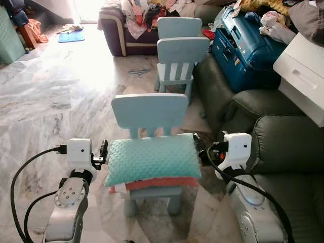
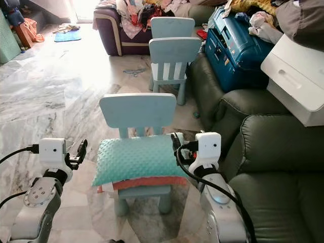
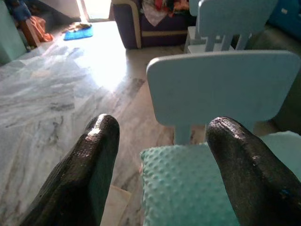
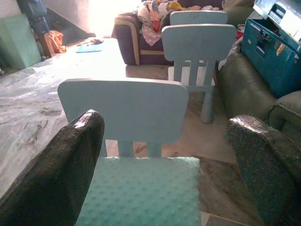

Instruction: Move the pillow to the sofa

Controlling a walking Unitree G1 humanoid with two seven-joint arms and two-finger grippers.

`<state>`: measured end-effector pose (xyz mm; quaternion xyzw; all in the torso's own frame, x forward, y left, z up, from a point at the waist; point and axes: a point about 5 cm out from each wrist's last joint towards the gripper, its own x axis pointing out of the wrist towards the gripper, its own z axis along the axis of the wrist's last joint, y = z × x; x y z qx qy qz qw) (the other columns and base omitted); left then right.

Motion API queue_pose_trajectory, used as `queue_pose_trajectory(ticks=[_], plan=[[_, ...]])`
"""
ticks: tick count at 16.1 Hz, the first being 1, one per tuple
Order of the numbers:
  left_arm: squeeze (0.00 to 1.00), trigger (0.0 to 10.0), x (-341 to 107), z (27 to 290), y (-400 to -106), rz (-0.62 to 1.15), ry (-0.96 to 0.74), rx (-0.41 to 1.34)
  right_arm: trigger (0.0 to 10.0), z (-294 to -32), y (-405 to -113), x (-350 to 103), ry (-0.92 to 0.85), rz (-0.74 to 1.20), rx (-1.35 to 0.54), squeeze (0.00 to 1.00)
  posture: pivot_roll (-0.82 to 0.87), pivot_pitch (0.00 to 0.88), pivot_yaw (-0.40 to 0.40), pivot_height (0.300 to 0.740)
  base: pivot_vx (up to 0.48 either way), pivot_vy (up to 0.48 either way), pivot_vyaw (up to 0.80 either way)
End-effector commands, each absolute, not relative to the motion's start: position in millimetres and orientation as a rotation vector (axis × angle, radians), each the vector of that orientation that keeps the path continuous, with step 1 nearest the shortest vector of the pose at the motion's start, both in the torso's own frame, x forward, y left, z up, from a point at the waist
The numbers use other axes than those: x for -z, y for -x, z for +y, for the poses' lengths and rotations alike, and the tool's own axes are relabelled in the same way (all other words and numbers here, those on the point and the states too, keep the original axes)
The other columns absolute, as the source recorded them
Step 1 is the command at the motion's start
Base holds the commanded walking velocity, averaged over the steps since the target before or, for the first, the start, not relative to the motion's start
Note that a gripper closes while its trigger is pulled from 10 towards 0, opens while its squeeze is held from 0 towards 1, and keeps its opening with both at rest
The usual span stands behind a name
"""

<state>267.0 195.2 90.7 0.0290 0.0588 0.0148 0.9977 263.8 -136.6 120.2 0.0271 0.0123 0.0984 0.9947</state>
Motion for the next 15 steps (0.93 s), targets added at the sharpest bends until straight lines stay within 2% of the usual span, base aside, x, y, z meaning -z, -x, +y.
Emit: queue_pose_trajectory(ticks=[1,15], plan=[[0.00,10.0,-91.2,190.1,-268.2,0.114,-0.055,-0.009,10.0,-137.2,-263.1,-118.6,-0.061,0.031,-0.197,0.00,-0.08,0.061,-0.018,0.740,0.000,0.000,0.00],[0.00,10.0,-90.6,187.4,-268.3,0.120,-0.052,0.000,10.0,-137.3,-262.7,-119.3,-0.066,0.028,-0.197,0.00,-0.08,0.068,-0.020,0.740,0.000,0.000,0.00]])
